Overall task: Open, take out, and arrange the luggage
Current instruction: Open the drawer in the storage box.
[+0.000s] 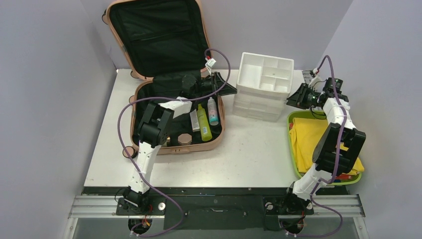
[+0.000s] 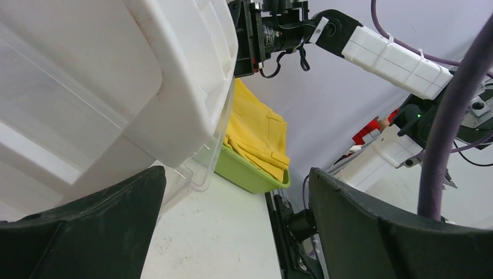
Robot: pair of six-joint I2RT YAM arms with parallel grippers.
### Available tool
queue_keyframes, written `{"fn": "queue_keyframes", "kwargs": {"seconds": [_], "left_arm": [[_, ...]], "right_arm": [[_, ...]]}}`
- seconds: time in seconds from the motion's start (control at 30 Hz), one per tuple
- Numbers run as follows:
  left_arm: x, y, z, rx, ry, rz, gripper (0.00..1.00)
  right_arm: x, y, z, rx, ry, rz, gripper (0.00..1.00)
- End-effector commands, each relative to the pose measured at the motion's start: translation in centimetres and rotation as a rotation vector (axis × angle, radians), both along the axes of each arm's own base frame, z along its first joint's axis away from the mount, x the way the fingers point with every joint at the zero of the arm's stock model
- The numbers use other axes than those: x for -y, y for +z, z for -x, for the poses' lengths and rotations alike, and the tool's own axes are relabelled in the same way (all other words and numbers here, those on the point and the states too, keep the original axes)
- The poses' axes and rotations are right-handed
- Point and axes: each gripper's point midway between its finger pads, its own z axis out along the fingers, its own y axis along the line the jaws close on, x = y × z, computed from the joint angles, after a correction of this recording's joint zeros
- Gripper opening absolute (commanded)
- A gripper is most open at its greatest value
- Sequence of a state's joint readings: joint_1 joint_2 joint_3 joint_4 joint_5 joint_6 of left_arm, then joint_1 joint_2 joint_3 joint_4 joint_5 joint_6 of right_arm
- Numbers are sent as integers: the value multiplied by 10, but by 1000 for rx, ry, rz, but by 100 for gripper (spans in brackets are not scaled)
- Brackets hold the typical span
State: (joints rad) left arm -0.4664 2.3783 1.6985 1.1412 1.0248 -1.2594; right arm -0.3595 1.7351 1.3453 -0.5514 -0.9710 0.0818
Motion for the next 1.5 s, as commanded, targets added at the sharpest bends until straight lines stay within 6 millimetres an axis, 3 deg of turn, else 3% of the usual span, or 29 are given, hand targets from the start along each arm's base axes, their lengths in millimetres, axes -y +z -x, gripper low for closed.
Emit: {"fn": "queue_keyframes", "kwargs": {"seconds": [0.0,0.3,0.43,0.9,1.47], "left_arm": [[14,10,-13,96,18,13,90],[31,-5,-34,116,34,-24,91],[33,-10,-39,122,39,-33,91],[14,23,2,102,-4,23,90],[5,32,33,74,-35,27,90]], "right_arm": [[13,38,-33,141,-50,27,19],[20,35,-69,163,-81,21,19],[17,28,-74,150,-78,13,19],[-3,21,-19,102,21,50,18],[-21,18,21,84,110,60,18]]}}
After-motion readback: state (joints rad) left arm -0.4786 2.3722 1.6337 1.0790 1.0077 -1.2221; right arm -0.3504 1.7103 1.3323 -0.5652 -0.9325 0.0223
